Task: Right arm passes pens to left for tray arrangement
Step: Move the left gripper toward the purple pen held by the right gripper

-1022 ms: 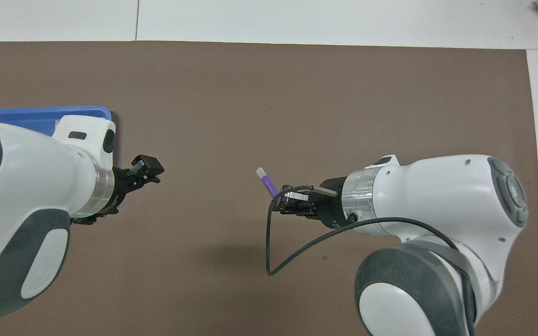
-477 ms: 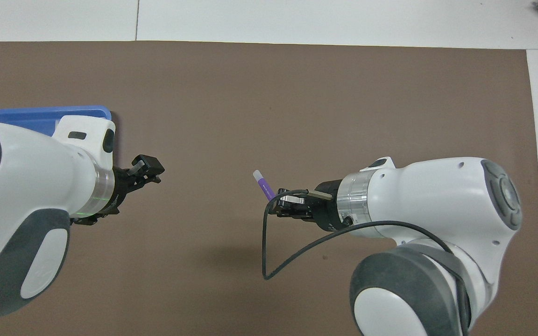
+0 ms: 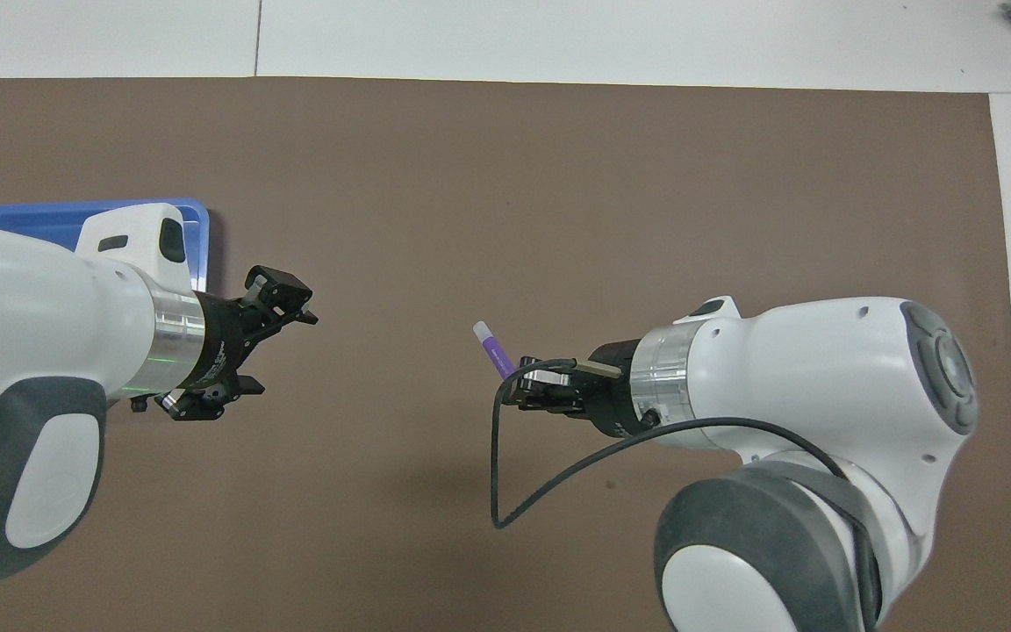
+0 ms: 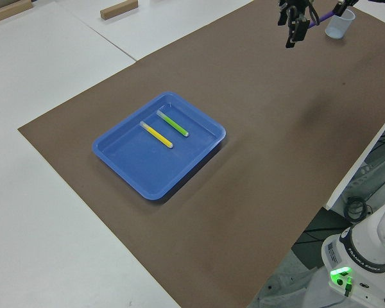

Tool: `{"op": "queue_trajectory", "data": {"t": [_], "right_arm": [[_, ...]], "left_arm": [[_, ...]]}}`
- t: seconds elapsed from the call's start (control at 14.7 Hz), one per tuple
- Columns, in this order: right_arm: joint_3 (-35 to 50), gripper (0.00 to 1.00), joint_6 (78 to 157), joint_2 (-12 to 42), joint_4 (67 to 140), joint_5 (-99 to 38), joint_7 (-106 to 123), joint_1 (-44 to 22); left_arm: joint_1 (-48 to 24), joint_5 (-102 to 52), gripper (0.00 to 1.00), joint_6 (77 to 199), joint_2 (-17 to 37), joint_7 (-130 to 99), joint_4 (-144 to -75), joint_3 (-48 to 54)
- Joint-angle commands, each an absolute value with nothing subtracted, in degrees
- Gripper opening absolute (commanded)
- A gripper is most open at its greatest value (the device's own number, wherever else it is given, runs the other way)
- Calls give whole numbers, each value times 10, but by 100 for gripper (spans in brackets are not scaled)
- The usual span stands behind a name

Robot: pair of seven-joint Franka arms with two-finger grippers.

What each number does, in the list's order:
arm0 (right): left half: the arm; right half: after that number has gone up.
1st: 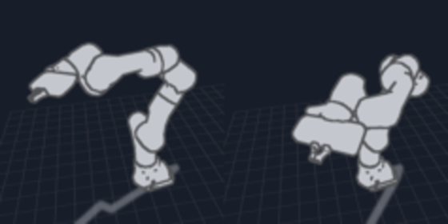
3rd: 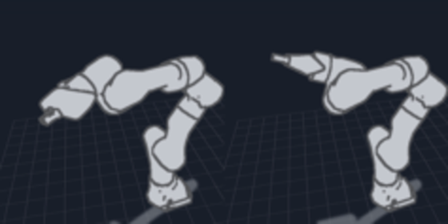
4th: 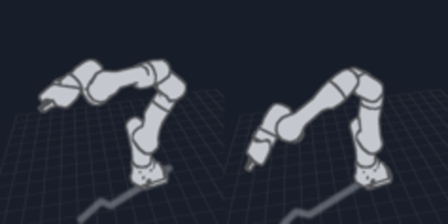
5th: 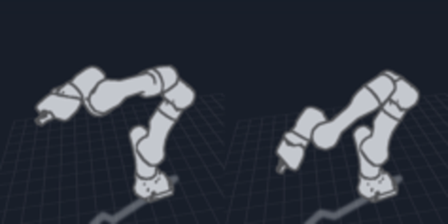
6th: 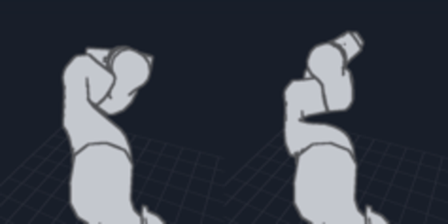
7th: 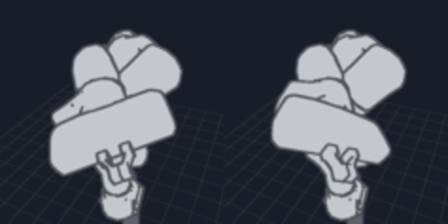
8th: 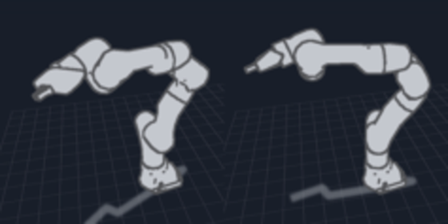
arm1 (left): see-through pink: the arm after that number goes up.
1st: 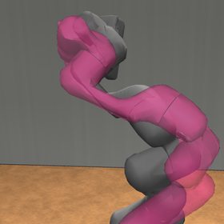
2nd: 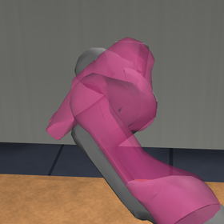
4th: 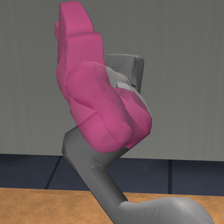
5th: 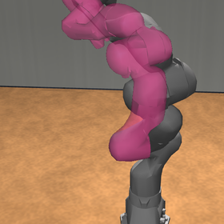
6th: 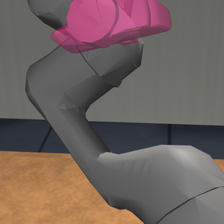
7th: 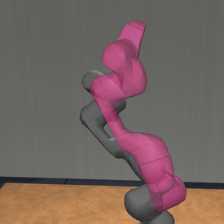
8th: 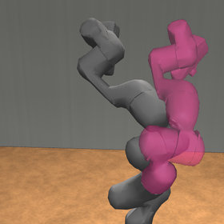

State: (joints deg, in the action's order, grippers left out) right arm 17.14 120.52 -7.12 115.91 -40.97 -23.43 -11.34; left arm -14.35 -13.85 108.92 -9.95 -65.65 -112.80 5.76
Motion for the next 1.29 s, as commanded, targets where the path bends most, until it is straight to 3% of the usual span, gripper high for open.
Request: {"op": "queue_trajectory", "data": {"t": [0.0,0.61,1.23], "right_arm": [[173,0,1216,-75,1160,-420,-234,-133],[174,0,1218,-62,1122,-422,-235,-182],[176,0,1304,-52,1121,-422,-239,-200]], "left_arm": [[-143,-178,92,1124,-112,-687,-1152,59],[-177,-240,92,1172,-120,-744,-1187,66],[-211,-273,92,1170,-119,-760,-1187,67]]}}
